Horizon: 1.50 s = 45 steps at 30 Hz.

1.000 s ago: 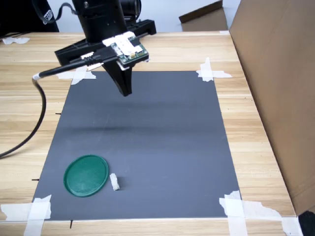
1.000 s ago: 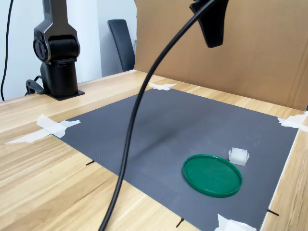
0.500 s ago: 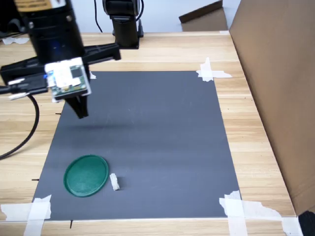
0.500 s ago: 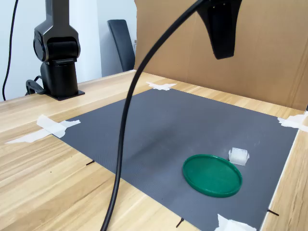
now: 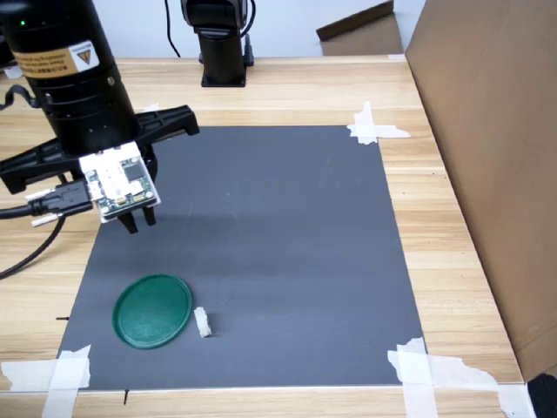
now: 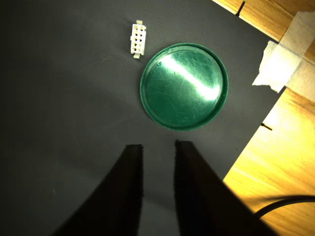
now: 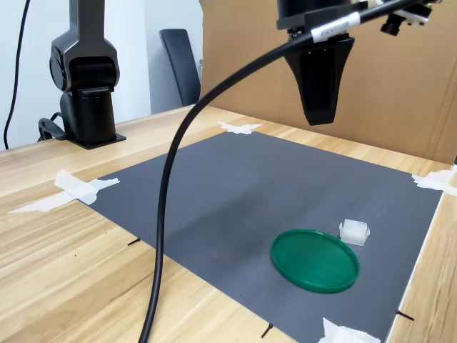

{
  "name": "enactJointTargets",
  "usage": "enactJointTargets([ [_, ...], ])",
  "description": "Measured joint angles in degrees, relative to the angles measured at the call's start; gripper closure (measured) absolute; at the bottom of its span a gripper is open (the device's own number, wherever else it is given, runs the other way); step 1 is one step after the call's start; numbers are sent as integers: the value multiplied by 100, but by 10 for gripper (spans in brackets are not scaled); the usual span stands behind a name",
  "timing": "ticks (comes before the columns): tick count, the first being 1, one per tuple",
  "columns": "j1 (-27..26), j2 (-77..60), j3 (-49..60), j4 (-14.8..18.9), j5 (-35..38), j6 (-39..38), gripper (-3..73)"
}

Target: Grasp a white terminal and put it in the green lid.

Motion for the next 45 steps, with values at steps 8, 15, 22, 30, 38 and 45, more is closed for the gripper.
enactJointTargets([
  [8,81,0,0,-72,-48,-630,76],
  [15,263,178,-18,243,-37,224,-7],
  [22,567,614,-18,48,-241,799,24],
  [30,643,1046,-56,-391,-485,1049,35],
  [38,643,1588,-943,-364,-40,774,37],
  [45,649,1903,-972,-356,-119,700,45],
])
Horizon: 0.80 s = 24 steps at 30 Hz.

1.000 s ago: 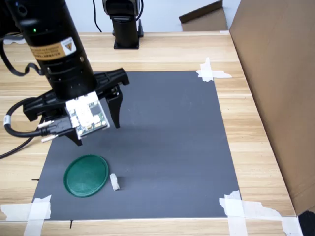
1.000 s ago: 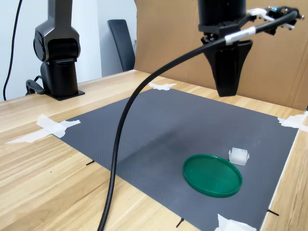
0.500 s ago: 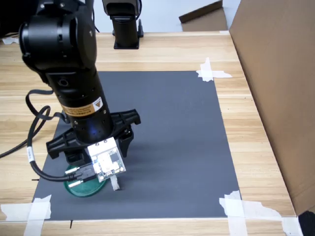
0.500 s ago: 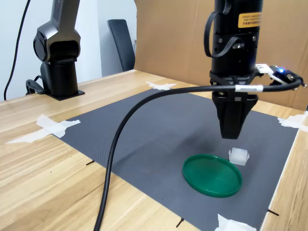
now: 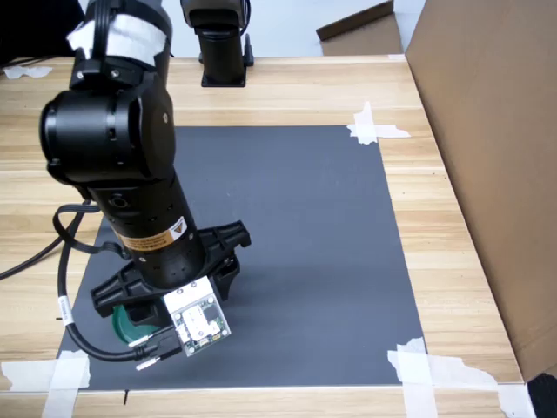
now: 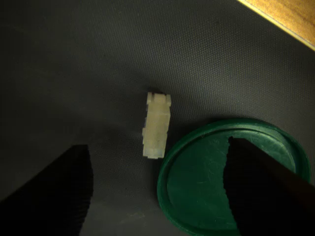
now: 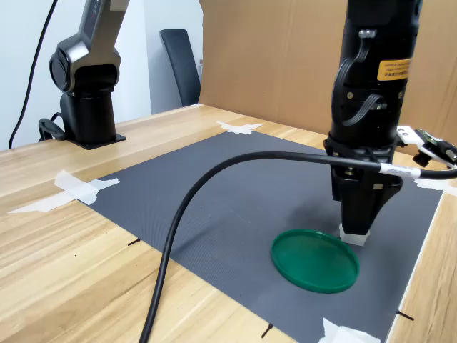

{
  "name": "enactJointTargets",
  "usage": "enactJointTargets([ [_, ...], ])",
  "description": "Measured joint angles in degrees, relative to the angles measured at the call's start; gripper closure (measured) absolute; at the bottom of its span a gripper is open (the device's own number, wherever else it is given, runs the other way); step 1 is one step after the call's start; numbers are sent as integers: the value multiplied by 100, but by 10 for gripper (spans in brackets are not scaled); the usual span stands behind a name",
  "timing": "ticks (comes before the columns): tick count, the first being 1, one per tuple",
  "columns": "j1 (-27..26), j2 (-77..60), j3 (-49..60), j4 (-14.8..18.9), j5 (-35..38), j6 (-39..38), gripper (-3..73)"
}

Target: Grasp a white terminal and put it in the green lid.

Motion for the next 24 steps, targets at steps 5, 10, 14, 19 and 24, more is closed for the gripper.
enactJointTargets([
  [5,0,107,-6,0,-143,-64,51],
  [10,0,163,-6,0,-217,-76,83],
  [14,0,197,-6,12,-219,-43,144],
  [19,0,256,-6,19,-225,74,304],
  [24,4,271,-6,24,-225,117,422],
])
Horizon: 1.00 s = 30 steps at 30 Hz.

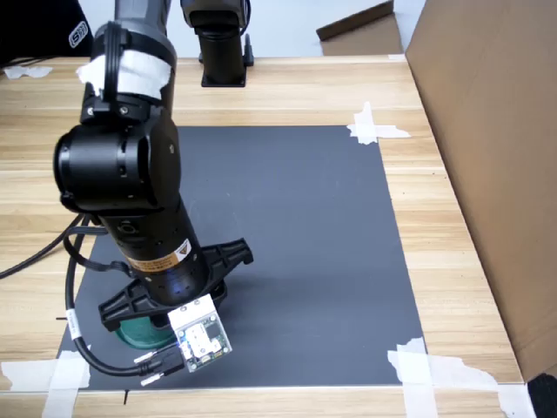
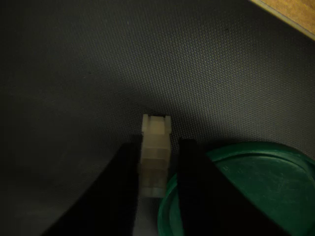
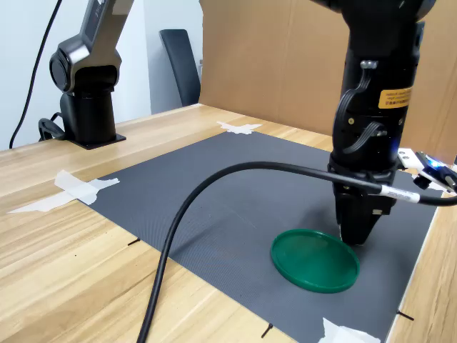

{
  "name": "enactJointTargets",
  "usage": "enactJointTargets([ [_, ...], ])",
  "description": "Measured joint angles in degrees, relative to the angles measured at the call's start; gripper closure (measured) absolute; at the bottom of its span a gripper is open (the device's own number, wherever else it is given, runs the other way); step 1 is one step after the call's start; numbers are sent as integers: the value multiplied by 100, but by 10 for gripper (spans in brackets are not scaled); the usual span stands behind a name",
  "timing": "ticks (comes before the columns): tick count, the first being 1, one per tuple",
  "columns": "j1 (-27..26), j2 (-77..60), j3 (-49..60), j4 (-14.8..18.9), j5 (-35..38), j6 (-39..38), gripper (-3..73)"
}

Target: Grasp a white terminal and put it in the green lid.

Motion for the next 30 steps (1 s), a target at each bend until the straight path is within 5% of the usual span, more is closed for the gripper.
enactJointTargets([
  [2,0,6,0,0,0,0,457],
  [5,0,6,0,36,-1,1,607],
  [24,-52,-819,-442,172,624,-89,613],
  [30,-484,-821,-442,189,629,-271,613],
])
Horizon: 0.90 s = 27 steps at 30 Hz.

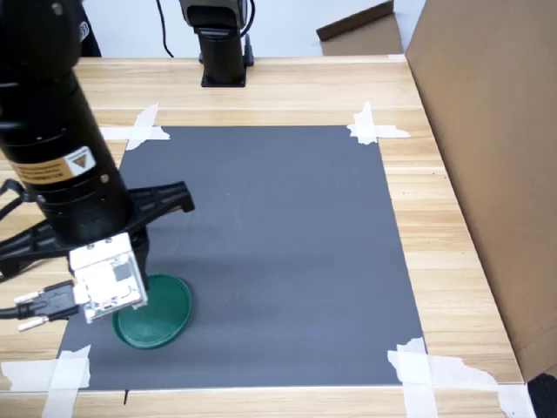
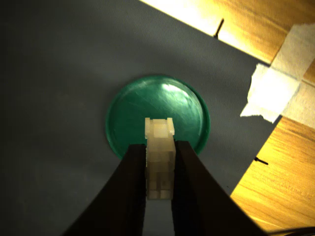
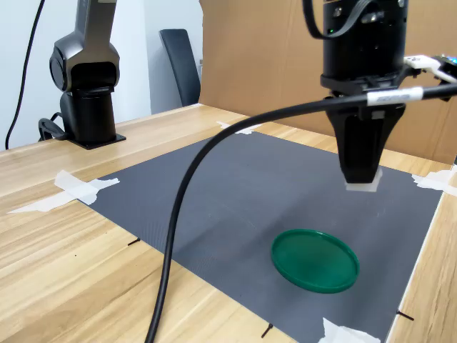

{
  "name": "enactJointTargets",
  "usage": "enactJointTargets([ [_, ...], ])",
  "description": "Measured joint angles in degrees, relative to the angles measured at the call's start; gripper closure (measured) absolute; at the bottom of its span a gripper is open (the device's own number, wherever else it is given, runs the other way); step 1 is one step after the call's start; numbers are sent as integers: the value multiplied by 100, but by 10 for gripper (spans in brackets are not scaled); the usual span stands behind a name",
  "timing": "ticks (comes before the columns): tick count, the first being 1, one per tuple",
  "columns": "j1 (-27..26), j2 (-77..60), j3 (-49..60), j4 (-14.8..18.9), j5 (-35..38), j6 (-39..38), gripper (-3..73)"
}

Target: Grasp a white terminal and put it in the green lid.

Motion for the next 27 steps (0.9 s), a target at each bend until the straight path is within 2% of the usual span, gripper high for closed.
enactJointTargets([
  [2,-215,0,153,-11,-13,-270,613],
  [6,-247,0,583,-101,-13,-555,613],
  [9,-247,0,881,-178,-26,-607,613],
  [12,-247,0,1189,-366,-478,-617,613],
  [19,-247,54,1189,-366,-625,-636,613],
  [22,-247,90,1189,-366,-625,-668,553],
  [24,-247,130,1189,-366,-625,-687,480],
  [25,-247,165,1195,-366,-651,-697,313],
  [26,-247,165,1195,-366,-716,-697,227],
  [27,-247,165,1195,-366,-736,-697,188],
])
